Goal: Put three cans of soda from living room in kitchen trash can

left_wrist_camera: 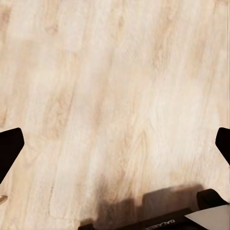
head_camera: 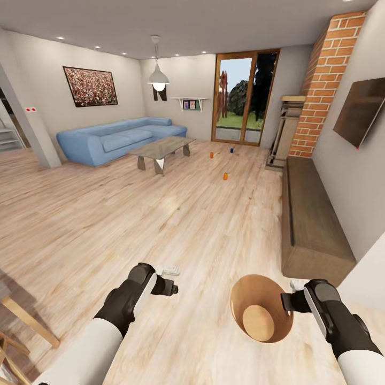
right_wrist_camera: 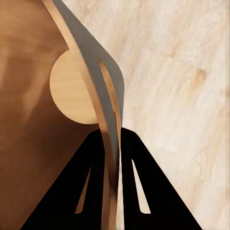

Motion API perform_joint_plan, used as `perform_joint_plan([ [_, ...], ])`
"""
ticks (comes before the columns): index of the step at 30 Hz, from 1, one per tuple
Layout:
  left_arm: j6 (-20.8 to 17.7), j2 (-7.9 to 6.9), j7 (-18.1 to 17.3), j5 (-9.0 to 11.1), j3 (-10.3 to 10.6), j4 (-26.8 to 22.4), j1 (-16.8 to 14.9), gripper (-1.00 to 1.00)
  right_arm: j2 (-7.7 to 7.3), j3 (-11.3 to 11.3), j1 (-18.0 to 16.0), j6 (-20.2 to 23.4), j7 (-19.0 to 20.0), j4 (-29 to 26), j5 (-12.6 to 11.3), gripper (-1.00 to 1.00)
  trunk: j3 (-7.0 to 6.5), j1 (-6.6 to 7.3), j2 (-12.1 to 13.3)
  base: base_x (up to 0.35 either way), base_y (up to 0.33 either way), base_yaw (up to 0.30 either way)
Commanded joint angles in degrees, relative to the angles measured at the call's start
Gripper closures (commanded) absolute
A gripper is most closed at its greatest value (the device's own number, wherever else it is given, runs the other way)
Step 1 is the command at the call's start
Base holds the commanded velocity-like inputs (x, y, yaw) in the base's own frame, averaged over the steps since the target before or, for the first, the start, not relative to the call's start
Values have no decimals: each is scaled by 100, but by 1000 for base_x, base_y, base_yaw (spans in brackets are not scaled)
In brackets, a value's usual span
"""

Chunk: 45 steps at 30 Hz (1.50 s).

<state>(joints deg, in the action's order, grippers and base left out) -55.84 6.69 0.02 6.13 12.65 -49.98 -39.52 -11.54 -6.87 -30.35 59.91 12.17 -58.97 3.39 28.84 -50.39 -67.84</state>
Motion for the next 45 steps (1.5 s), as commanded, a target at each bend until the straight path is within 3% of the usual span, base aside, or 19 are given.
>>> perform_joint_plan([
  [1, -2, 0, 6, 28, 0, 6, -1, -100, 3, -8, 2, 9, 21, 9, -150, 100, -1, 0, 0, 147, 0, 0],
  [8, -5, -8, 12, 71, 1, 13, -3, -100, 170, 15, 18, 9, -16, 523, -150, 100, -1, 0, 0, 152, 0, 0],
  [14, 1, -10, 29, 72, -2, 14, -3, -100, 562, -22, 27, -13, -19, 936, -152, 100, -1, 0, 0, 200, 0, 0],
  [18, 2, -16, 21, 73, 0, 14, -3, -100, 692, -26, 30, -383, -15, 1292, -154, 100, -1, 0, 0, 286, 0, 0],
  [38, 16, -21, 10, 66, 1, 3, 0, -100, 851, -71, -43, -638, 74, 1380, -166, 100, 2, 0, 0, 342, 0, -26],
  [45, 20, -19, 11, 59, 1, 8, -3, -100, 983, -435, -32, -1269, 87, 1436, -163, 100, 2, 0, 0, 348, 0, 0],
])
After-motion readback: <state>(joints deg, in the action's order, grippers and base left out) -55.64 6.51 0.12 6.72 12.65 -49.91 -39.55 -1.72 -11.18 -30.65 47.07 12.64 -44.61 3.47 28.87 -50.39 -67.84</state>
